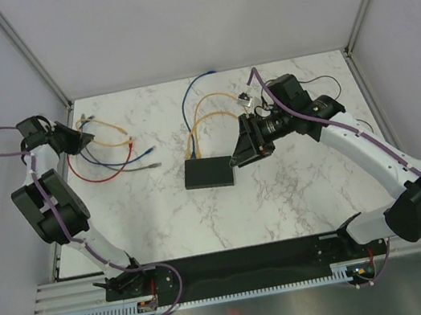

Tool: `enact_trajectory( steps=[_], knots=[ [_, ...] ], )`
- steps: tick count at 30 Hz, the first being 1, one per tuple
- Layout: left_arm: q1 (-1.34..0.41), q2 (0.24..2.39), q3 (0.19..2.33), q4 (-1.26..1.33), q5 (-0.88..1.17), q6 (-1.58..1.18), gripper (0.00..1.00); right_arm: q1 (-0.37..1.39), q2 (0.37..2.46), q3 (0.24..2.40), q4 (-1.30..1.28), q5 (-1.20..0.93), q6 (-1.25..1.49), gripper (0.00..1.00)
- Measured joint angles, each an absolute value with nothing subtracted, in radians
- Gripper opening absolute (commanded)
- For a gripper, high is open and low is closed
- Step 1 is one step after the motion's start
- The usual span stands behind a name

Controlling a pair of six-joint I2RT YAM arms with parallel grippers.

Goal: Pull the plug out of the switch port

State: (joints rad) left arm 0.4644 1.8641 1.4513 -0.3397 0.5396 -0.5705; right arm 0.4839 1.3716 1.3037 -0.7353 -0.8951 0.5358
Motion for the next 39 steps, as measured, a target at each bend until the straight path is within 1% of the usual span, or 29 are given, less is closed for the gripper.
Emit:
enact_trajectory(
  steps=[5,7,10,11,14,23,25,29,33,35,37,39],
  knots=[
    [0.466,1.865,1.335,-0.366,0.513,-0.57,0.02,0.484,1.372,1.302,-0.735,-0.883,0.539,0.53],
    [0.466,1.866,1.32,-0.381,0.493,-0.57,0.06,0.484,1.373,1.299,-0.735,-0.882,0.539,0.53],
    [0.466,1.866,1.32,-0.396,0.468,-0.569,0.23,0.484,1.374,1.296,-0.735,-0.881,0.54,0.53],
    [0.466,1.866,1.32,-0.402,0.456,-0.567,0.31,0.484,1.374,1.295,-0.735,-0.881,0.54,0.53],
    [0.466,1.866,1.32,-0.433,0.423,-0.557,0.48,0.484,1.377,1.291,-0.735,-0.881,0.543,0.53],
    [0.468,1.863,1.325,-0.517,0.391,-0.547,0.64,0.484,1.414,1.29,-0.734,-0.873,0.546,0.52],
    [0.468,1.851,1.325,-0.547,0.384,-0.547,0.66,0.484,1.428,1.29,-0.734,-0.87,0.546,0.52],
    [0.466,1.793,1.325,-0.607,0.365,-0.548,0.66,0.484,1.46,1.29,-0.733,-0.862,0.546,0.52],
    [0.427,1.691,1.307,-0.633,0.35,-0.549,0.61,0.484,1.51,1.295,-0.732,-0.838,0.544,0.52],
    [0.37,1.626,1.273,-0.633,0.353,-0.548,0.6,0.485,1.554,1.31,-0.73,-0.821,0.542,0.51],
    [0.277,1.572,1.23,-0.619,0.374,-0.547,0.59,0.487,1.608,1.34,-0.733,-0.796,0.542,0.51],
    [0.139,1.515,1.16,-0.598,0.411,-0.548,0.58,0.487,1.663,1.382,-0.734,-0.77,0.541,0.52]
  ],
)
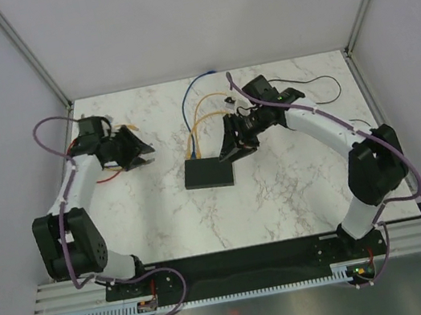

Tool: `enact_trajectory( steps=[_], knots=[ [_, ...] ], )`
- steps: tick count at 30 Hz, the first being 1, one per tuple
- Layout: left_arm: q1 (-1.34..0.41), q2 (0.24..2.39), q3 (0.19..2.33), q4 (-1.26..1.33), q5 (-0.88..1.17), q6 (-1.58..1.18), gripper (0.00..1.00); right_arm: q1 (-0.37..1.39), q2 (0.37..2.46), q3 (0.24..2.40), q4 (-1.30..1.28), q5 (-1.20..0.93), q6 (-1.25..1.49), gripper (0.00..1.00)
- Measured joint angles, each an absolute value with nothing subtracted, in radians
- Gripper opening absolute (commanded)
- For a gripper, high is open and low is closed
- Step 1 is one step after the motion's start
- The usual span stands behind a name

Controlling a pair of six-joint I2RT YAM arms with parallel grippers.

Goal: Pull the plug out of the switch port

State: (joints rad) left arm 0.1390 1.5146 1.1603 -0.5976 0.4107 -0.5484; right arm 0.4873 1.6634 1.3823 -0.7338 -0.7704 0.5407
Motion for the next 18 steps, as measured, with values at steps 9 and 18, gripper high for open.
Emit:
enact_trajectory(
  steps=[9,18],
  knots=[
    [-0.214,1.435,0.938,-0.495,0.537,-0.627,0.52,0.496,1.943,1.631,-0.688,-0.702,0.534,0.49],
    [-0.226,1.579,0.95,-0.406,0.582,-0.663,0.46,0.506,2.173,1.742,-0.631,-0.673,0.543,0.36]
  ],
)
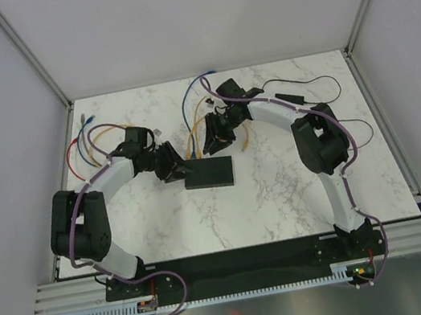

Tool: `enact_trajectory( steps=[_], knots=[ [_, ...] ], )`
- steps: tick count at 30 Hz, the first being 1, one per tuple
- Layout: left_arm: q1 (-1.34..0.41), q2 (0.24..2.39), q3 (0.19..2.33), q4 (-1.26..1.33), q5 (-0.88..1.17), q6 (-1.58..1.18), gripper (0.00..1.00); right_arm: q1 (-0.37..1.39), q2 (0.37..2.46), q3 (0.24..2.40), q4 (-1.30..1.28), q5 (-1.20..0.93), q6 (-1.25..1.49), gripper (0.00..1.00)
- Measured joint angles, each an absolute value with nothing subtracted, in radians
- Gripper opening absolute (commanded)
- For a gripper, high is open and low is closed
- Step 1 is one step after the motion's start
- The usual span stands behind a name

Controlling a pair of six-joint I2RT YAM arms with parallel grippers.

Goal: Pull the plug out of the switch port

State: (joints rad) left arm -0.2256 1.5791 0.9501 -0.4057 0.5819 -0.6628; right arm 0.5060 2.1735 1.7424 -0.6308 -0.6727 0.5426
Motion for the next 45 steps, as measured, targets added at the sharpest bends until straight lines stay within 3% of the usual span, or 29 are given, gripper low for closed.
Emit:
enact_trajectory(
  steps=[8,29,40,44,45],
  knots=[
    [-0.235,1.657,0.953,-0.376,0.607,-0.682,0.45,0.508,2.298,1.797,-0.592,-0.653,0.544,0.36],
    [-0.238,1.767,0.979,-0.34,0.623,-0.772,0.45,0.508,2.385,1.768,-0.391,-0.748,0.618,0.4],
    [-0.238,1.774,0.979,-0.341,0.636,-0.788,0.45,0.502,2.416,1.756,-0.313,-0.814,0.651,0.25],
    [-0.238,1.774,0.979,-0.343,0.636,-0.792,0.45,0.499,2.419,1.737,-0.278,-0.834,0.689,0.0],
    [-0.238,1.774,0.979,-0.344,0.636,-0.793,0.46,0.497,2.419,1.731,-0.269,-0.84,0.701,0.0]
  ],
)
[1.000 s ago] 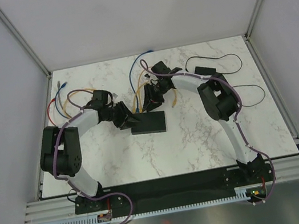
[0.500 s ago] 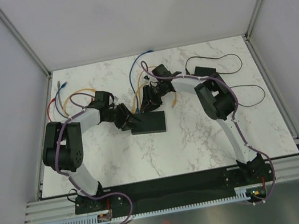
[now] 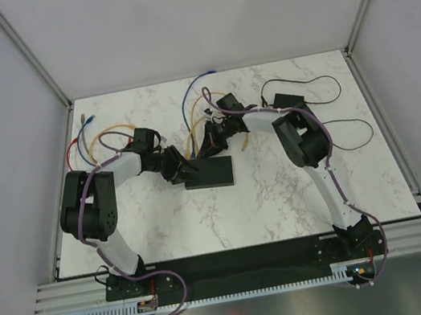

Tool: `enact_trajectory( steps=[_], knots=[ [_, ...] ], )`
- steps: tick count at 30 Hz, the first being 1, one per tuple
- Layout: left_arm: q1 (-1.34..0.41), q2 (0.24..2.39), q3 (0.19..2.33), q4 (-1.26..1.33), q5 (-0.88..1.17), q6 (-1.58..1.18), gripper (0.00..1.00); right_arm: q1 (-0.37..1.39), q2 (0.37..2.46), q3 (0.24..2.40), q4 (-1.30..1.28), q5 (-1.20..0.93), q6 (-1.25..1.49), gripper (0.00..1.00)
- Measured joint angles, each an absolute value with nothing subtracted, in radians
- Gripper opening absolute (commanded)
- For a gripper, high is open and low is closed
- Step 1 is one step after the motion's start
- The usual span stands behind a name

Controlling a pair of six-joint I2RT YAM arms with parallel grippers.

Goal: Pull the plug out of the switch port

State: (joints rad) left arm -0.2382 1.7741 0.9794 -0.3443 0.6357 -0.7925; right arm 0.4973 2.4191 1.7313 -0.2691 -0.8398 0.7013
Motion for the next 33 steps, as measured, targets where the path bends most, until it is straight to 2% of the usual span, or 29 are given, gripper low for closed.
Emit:
enact_trajectory(
  steps=[9,14,25,33],
  knots=[
    [-0.238,1.787,0.982,-0.351,0.65,-0.832,0.47,0.481,2.419,1.592,0.015,-0.903,0.95,0.0],
    [-0.238,1.789,0.981,-0.352,0.657,-0.841,0.47,0.474,2.419,1.554,0.16,-0.83,1.051,0.0],
    [-0.238,1.789,0.981,-0.353,0.657,-0.836,0.46,0.461,2.374,1.555,0.086,-0.72,0.988,0.0],
    [-0.244,1.742,0.97,-0.379,0.635,-0.772,0.48,0.421,2.257,1.555,-0.052,-0.693,0.866,0.0]
  ],
)
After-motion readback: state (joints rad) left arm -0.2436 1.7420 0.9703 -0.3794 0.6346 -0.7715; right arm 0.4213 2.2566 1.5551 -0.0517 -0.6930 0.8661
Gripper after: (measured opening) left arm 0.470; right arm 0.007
